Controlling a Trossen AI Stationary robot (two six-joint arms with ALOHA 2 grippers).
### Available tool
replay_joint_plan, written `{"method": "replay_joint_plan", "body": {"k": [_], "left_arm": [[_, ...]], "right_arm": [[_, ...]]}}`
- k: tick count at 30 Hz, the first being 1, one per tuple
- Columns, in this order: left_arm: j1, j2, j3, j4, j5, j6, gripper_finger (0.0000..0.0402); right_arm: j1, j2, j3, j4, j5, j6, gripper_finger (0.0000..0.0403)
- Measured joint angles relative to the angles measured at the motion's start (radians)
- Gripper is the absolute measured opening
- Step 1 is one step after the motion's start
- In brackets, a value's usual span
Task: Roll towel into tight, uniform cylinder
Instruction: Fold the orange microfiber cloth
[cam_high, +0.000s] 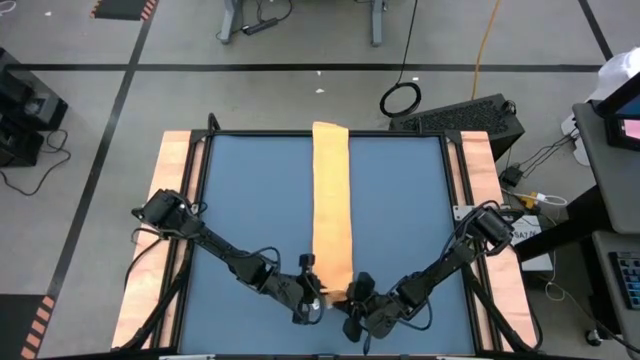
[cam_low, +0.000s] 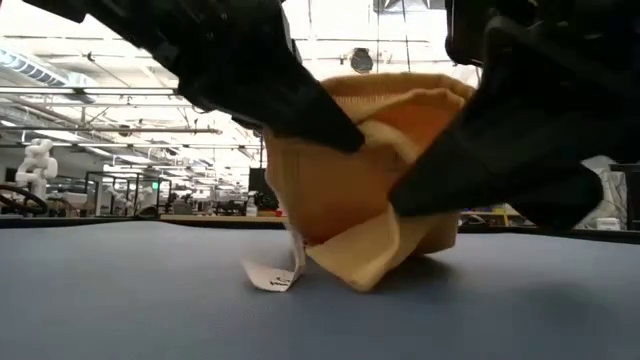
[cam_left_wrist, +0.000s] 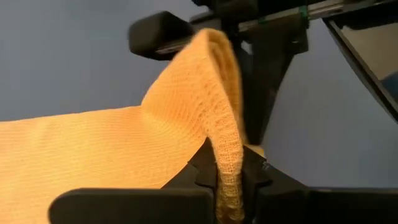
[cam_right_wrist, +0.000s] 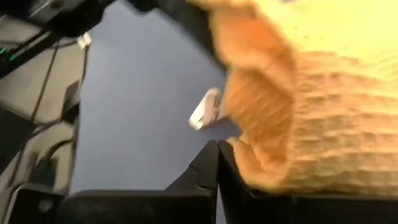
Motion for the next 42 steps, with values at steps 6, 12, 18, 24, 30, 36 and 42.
{"method": "replay_joint_plan", "body": {"k": [6, 12, 18, 24, 30, 36, 42], "left_arm": [[0.0, 0.0, 0.0, 0.031, -0.098, 0.0, 0.0034], [0.0, -0.001, 0.0, 0.119, -0.08, -0.003, 0.001], [0.007, 0.066, 0.001, 0.142, -0.048, -0.052, 0.0058], [0.008, 0.152, 0.001, 0.268, 0.014, -0.085, 0.0125], [-0.02, 0.152, 0.001, 0.257, 0.119, -0.148, 0.0207], [-0.067, 0.118, 0.0, 0.124, 0.101, -0.168, 0.0242], [-0.146, 0.027, 0.002, 0.055, 0.009, -0.155, 0.0228]], "right_arm": [[0.033, -0.031, 0.0, -0.034, -0.147, 0.023, 0.0], [0.088, -0.04, 0.0, -0.237, -0.064, 0.195, 0.0], [0.094, -0.035, 0.0, -0.278, -0.012, 0.215, 0.0], [0.094, -0.076, 0.0, -0.392, -0.095, 0.223, 0.0], [0.1, -0.132, 0.0, -0.508, -0.19, 0.236, 0.0], [0.1, -0.151, 0.0, -0.468, -0.16, 0.158, 0.0], [0.104, -0.156, 0.0, -0.443, -0.104, 0.086, 0.0]]}}
